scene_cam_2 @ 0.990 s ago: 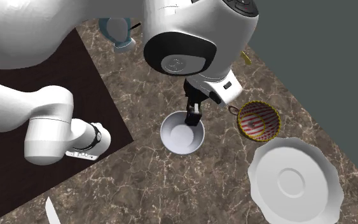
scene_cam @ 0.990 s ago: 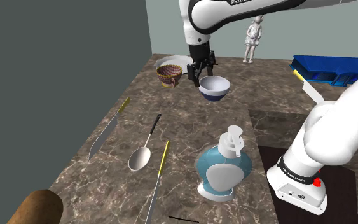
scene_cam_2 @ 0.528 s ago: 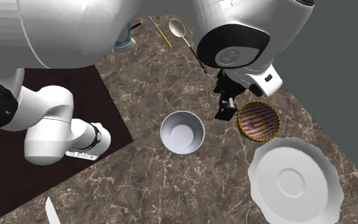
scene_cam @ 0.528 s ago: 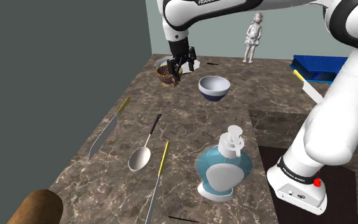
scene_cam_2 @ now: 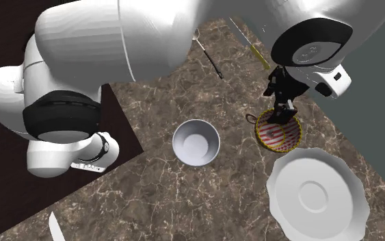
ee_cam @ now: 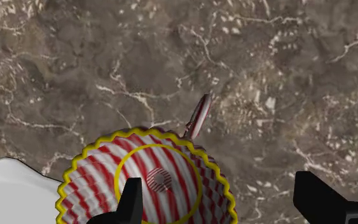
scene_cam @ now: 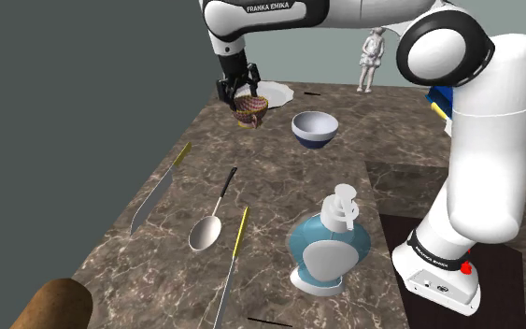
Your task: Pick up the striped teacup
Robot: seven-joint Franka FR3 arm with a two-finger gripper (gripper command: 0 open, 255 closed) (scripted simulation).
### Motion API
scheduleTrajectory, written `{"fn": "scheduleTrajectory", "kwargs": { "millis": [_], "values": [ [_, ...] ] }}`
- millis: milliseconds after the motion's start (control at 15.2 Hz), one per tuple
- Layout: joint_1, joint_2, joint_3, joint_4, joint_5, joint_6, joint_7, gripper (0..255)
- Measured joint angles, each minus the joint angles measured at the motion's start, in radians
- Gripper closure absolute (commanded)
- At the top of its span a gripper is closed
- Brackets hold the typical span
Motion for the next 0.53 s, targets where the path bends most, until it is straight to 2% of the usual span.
{"fn": "scheduleTrajectory", "kwargs": {
  "millis": [198, 330, 528],
  "values": [
    [0.019, 0.146, -0.005, 0.229, -0.017, -0.072, -0.002, 0],
    [0.022, 0.170, -0.006, 0.252, -0.020, -0.070, 0.001, 0],
    [0.019, 0.154, -0.005, 0.192, -0.019, -0.026, 0.009, 0]
  ]
}}
